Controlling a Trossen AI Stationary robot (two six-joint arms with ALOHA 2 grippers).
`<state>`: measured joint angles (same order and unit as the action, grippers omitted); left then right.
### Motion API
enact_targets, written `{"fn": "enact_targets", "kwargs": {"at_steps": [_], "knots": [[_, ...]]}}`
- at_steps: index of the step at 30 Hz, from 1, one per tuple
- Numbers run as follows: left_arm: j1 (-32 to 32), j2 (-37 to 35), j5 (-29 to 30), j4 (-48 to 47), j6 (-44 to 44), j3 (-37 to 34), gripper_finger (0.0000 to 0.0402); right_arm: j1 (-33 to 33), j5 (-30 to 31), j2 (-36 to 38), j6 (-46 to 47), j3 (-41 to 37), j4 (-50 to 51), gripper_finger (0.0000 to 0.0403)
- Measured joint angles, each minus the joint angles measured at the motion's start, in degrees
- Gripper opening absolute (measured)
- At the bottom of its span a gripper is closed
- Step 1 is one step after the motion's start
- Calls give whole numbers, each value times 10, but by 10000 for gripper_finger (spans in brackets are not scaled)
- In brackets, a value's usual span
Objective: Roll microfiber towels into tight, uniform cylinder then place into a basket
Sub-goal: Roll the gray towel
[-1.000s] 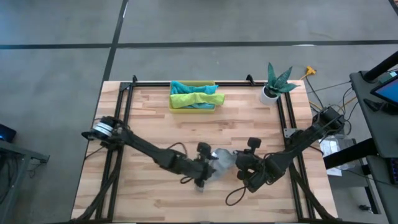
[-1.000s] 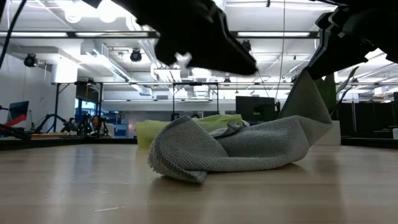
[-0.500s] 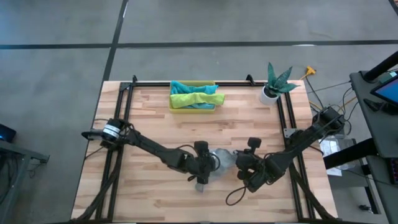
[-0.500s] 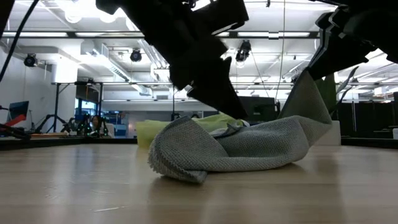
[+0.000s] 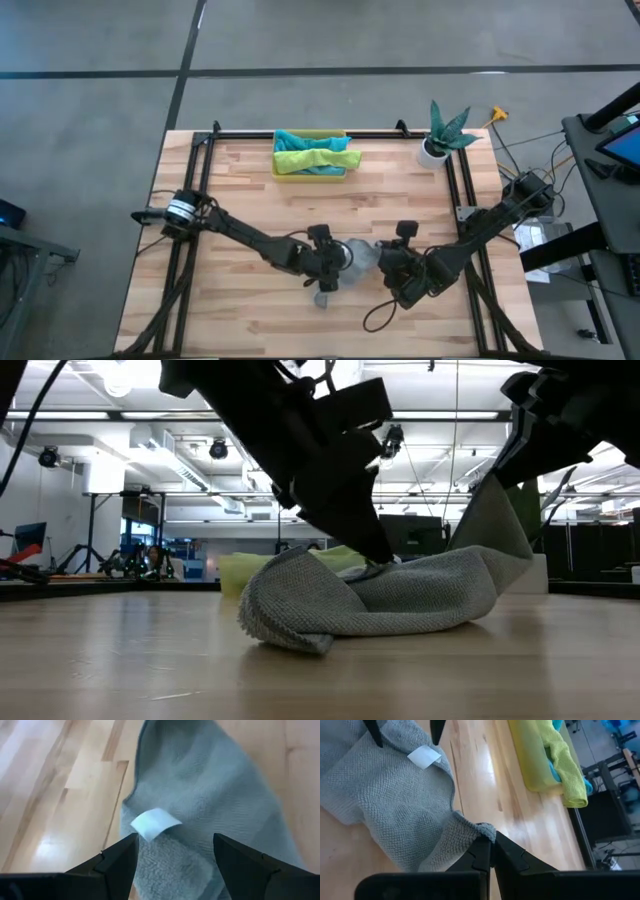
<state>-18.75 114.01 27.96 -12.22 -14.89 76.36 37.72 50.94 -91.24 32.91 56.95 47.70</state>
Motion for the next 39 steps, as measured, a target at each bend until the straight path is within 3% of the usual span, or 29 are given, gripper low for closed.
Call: {"fn": "enact_targets", "kwargs": {"at_steps": [14, 28, 32, 39], "knots": [[-2, 4, -15, 12, -45, -8, 234, -3, 17, 0, -50, 0, 0, 9], [-2, 4, -21, 8, -44, -16, 129, -10, 22, 0, -61, 0, -1, 9], [-1, 4, -55, 8, -43, -16, 115, -10, 22, 0, -61, 0, -2, 9], [1, 4, -60, 7, -43, -17, 111, -10, 22, 0, -60, 0, -4, 9]]}}
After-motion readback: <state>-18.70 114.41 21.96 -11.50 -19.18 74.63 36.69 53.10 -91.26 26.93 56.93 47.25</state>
